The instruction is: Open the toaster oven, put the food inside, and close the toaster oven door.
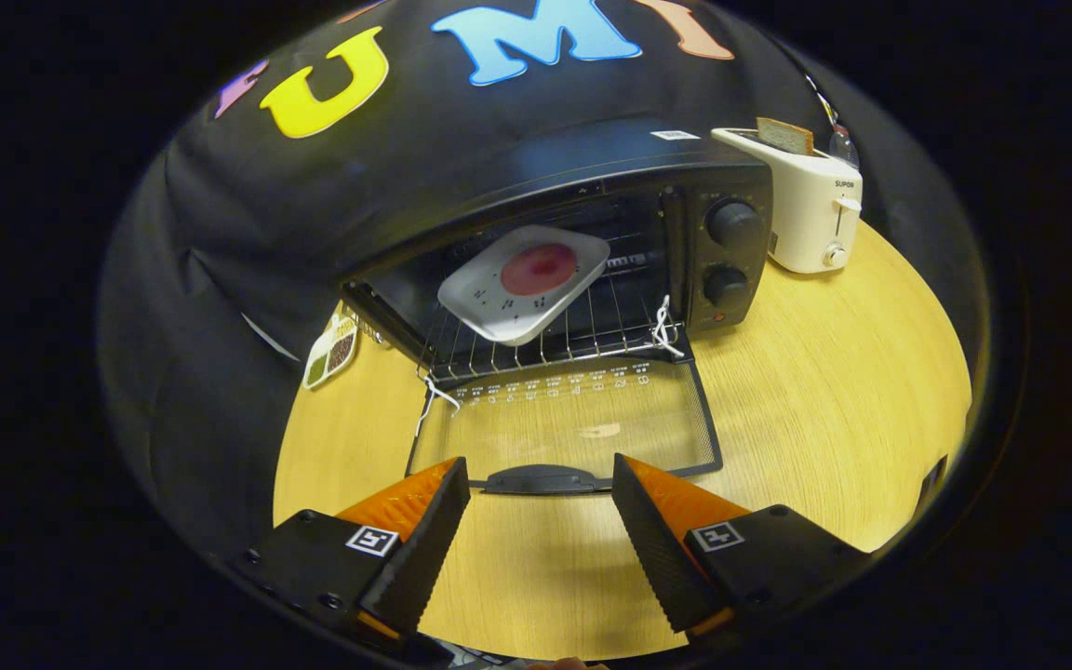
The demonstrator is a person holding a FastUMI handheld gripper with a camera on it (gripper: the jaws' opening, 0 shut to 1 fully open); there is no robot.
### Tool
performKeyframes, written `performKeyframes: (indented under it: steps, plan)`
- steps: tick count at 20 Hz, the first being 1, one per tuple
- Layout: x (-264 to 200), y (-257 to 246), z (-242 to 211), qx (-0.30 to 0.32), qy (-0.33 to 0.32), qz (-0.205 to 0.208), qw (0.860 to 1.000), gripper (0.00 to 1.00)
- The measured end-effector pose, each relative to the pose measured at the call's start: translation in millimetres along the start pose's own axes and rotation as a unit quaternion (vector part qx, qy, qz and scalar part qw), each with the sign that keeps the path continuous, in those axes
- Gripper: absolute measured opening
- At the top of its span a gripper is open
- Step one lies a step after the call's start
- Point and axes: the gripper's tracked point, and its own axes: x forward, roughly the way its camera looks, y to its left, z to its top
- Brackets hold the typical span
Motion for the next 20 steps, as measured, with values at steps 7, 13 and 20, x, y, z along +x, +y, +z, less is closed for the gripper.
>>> performKeyframes:
  steps: [7,13,20]
  plan:
    - [30,-7,-49,-0.094,0.08,-0.062,0.99,0.98]
    - [52,-16,-48,-0.103,0.079,-0.097,0.987,0.98]
    - [62,-15,-50,-0.09,0.098,-0.114,0.984,0.98]
